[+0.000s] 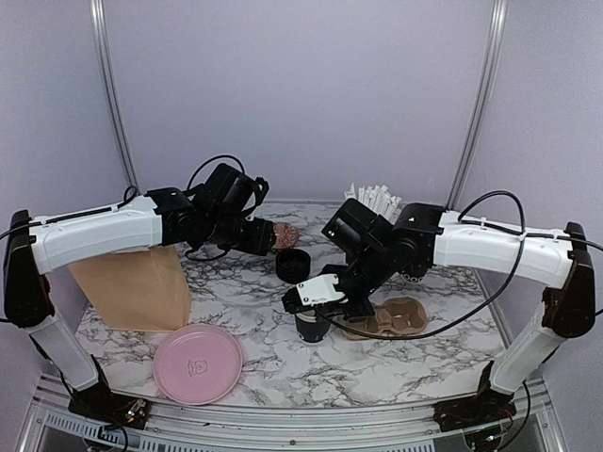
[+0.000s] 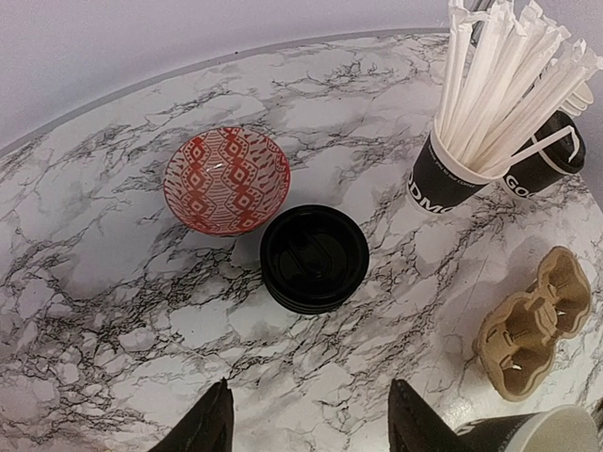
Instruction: Pack the takeout coffee
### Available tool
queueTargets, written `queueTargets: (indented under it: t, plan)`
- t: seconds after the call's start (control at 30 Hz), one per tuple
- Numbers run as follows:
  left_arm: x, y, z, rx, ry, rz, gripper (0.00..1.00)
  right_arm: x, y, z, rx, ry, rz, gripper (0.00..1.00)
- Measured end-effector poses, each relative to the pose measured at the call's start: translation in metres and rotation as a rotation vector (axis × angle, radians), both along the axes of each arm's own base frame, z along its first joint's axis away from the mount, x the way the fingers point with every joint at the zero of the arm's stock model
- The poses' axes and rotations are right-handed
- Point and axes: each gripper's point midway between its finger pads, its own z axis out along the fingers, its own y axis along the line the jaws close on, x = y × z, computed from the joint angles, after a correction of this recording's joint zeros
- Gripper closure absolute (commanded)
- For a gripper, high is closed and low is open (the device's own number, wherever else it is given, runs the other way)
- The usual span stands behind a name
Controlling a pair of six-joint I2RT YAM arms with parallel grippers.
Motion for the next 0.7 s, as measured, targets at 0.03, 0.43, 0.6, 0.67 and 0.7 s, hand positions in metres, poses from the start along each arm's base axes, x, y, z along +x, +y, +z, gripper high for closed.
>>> queueTargets:
  t: [0.03, 0.43, 0.6, 0.67, 0.7]
  plan:
    - [0.000, 0.000, 0.000, 0.001, 0.000, 0.001, 0.44, 0.003, 0.002, -0.004, 0.002, -0.011, -0.006, 1.00]
    - [0.004, -0.002, 0.000, 0.033, -0.019, -0.034, 0.44, 0.014, 0.007, -0.032, 0.005, -0.048, -0.031, 1.00]
    - [0.019, -0.017, 0.000, 0.046, -0.025, -0.076, 0.45, 0.014, 0.008, -0.038, -0.007, -0.035, -0.027, 0.95]
    - [0.027, -0.022, -0.001, 0.053, -0.026, -0.085, 0.46, 0.013, 0.007, -0.038, -0.010, -0.033, -0.024, 0.86]
    - [0.032, -0.025, -0.001, 0.055, -0.025, -0.085, 0.47, 0.012, 0.007, -0.038, -0.010, -0.031, -0.021, 0.80]
